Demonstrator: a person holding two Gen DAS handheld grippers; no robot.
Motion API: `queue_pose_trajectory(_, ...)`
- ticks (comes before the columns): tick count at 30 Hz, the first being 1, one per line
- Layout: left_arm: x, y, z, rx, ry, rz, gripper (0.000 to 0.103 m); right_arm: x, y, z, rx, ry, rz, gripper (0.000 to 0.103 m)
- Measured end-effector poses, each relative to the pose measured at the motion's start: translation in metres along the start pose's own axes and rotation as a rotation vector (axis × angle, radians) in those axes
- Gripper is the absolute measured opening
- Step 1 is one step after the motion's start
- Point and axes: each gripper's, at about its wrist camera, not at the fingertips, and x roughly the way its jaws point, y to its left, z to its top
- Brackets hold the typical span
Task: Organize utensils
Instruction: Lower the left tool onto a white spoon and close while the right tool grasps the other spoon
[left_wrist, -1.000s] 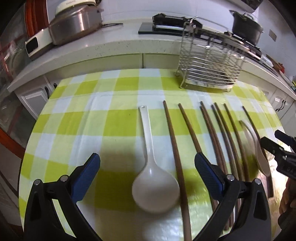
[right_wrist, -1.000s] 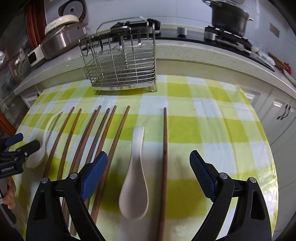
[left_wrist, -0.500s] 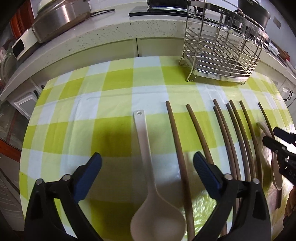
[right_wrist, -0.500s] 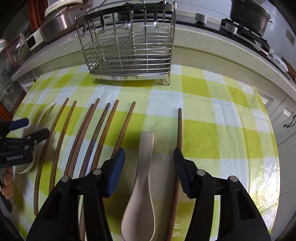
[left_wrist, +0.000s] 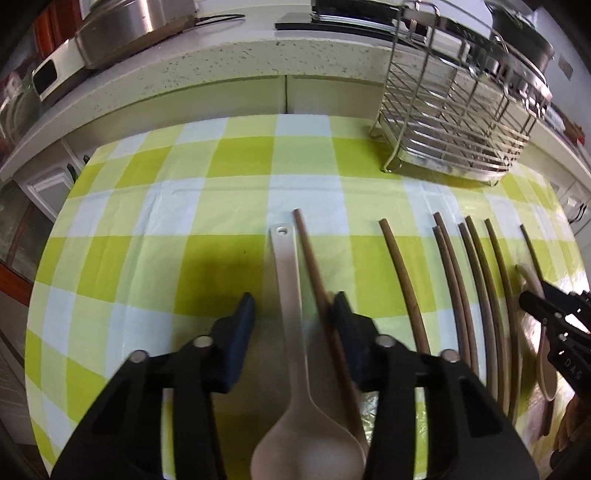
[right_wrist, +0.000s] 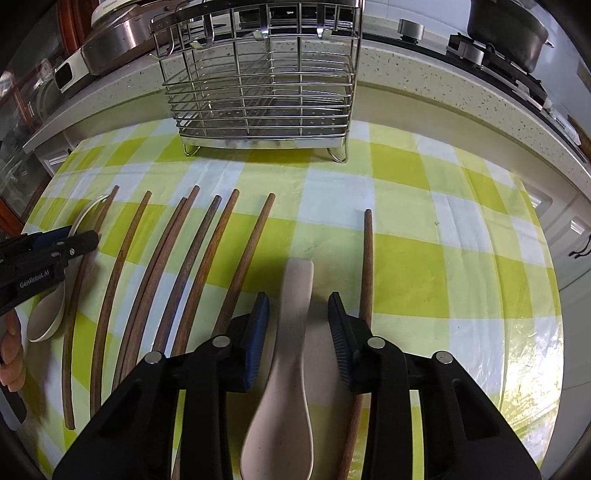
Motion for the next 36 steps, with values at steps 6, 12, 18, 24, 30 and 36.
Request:
queue_pose_trajectory(6,-0.008,0.01,-0.002,-0.051,-0.019,-0.05,0.057,-0.002,0.001,0.001,-0.001,-0.005,0.002,0.032)
queue_pose_trajectory(12,-0.017,0.015,0.001,-0.068,-0.044,-0.039,0.044,-0.005,0.007,0.002,-0.024,-0.017,0.008,0.031)
queue_pose_trajectory(18,-0.008,0.01,-0.003,-0.038,-0.009,-0.035,0.03,-0.002,0.011,0.002,-0.049,-0.011,0.001,0.023)
queue_pose_trajectory(24,-0.01,0.007,-0.004,-0.035,-0.024,-0.063,0.01,-0.002,0.009,-0.001,-0.054,-0.01,0.019,0.016)
queue_pose_trajectory(30,-0.021,0.001,-0.006,-0.01,-0.055,-0.07,0.01,-0.007,0.003,-0.004,-0.034,-0.028,0.049,0.016)
queue_pose_trajectory(36,-0.04,-0.002,-0.009,-0.007,-0.092,-0.078,0.009,-0.025,0.001,-0.004,-0.026,-0.06,0.062,0.016)
